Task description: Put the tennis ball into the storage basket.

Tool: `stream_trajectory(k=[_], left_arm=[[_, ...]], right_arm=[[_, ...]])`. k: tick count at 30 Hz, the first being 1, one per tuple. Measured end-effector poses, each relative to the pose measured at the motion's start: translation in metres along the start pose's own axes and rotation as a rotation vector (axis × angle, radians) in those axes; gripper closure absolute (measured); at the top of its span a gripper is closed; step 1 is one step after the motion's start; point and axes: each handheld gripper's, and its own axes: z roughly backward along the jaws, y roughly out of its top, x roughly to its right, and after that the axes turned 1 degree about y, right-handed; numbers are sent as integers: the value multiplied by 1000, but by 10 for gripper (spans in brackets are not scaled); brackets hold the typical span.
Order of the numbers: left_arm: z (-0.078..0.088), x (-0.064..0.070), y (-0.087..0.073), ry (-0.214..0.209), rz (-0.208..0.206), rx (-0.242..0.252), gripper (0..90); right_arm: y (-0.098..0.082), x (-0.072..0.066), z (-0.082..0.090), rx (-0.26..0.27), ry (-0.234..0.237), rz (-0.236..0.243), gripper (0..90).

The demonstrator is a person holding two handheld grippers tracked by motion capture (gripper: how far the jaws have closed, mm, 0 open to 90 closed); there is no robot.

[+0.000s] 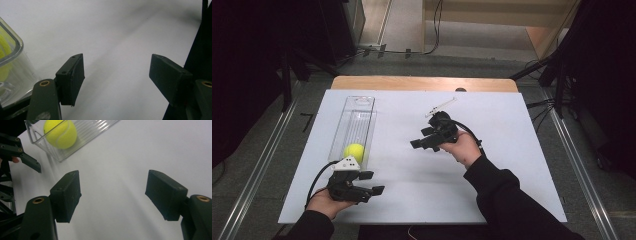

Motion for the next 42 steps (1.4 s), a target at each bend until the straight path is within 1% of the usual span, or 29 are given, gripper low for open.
stream_trajectory(k=[5, 10, 13, 16, 24, 30, 39, 42], left_arm=[[0, 1, 1, -1, -2, -3, 292], [0, 1, 0, -1, -2, 0, 292], [0, 1, 0, -3, -2, 1, 292], [0, 1, 1, -3, -5, -2, 292], [0, 1, 0, -6, -5, 0, 292], [0, 1, 1, -5, -4, -1, 292], [1, 1, 0, -5, -5, 2, 292], [1, 1, 0, -6, -5, 1, 292]], right_arm=[[-8, 6, 7, 1, -15, -6, 261], [-14, 12, 15, 13, -28, -23, 261], [-19, 15, 21, 29, -29, -31, 261], [-23, 16, 26, 38, -36, -29, 261], [-36, 18, 35, 36, -49, -38, 260], [-45, 22, 45, 56, -60, -55, 258], [-61, 23, 55, 60, -77, -67, 253], [-67, 23, 58, 64, -81, -62, 251]])
